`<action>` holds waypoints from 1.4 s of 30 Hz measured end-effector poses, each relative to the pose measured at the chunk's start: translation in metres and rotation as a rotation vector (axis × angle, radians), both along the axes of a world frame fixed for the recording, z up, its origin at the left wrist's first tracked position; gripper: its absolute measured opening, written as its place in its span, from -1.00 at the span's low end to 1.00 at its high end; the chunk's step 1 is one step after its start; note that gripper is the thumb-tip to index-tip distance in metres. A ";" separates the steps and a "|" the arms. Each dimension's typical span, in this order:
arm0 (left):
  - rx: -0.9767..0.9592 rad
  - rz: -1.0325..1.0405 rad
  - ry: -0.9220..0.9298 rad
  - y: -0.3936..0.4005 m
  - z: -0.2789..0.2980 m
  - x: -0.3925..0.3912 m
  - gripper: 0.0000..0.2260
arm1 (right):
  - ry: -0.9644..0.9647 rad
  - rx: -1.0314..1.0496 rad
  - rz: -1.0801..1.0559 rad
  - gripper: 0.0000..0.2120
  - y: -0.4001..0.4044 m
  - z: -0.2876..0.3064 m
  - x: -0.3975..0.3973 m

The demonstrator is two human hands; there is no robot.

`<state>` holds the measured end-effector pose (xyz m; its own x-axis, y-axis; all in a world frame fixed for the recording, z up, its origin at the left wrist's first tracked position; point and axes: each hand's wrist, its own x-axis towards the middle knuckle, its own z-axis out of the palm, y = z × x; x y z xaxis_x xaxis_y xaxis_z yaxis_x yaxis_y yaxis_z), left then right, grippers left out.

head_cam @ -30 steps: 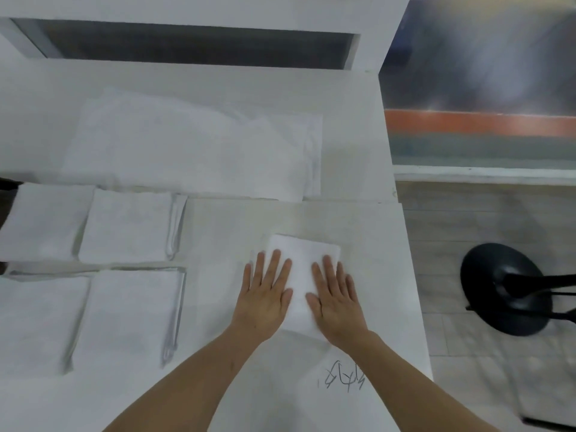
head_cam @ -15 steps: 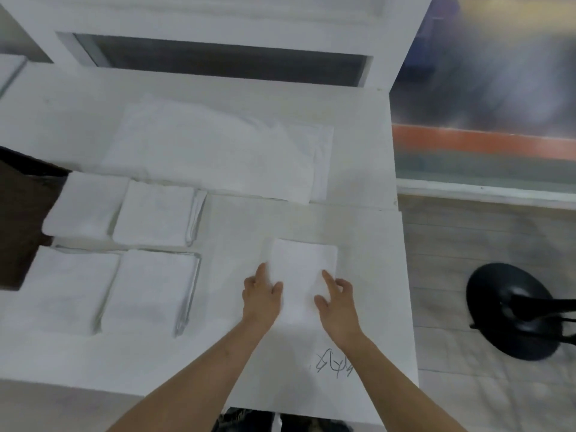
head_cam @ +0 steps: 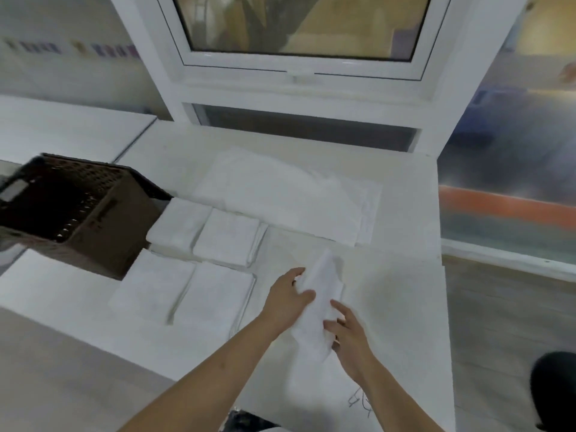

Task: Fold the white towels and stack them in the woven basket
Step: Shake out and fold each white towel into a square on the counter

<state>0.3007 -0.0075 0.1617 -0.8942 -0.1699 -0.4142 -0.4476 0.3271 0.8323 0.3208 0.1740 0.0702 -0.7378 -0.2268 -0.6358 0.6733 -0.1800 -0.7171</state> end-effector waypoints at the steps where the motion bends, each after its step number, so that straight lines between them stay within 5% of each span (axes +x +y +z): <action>1: 0.010 0.014 0.026 -0.007 0.007 0.001 -0.54 | 0.007 -0.021 0.002 -0.56 -0.008 0.006 -0.003; 12: 0.167 0.145 0.095 -0.136 0.031 -0.003 -0.58 | 0.033 -0.102 -0.002 -0.72 -0.130 0.039 -0.041; 20: -0.043 0.164 0.009 -0.304 -0.006 0.006 -0.61 | 0.272 0.177 0.099 -0.61 -0.266 0.042 -0.042; 28: -0.179 0.271 -0.102 -0.441 -0.040 0.056 -0.75 | 0.349 0.241 0.339 -0.53 -0.403 0.018 -0.016; 42: -0.445 0.116 -0.124 -0.486 -0.082 0.070 -0.53 | 0.451 0.629 0.556 -0.45 -0.465 -0.016 -0.005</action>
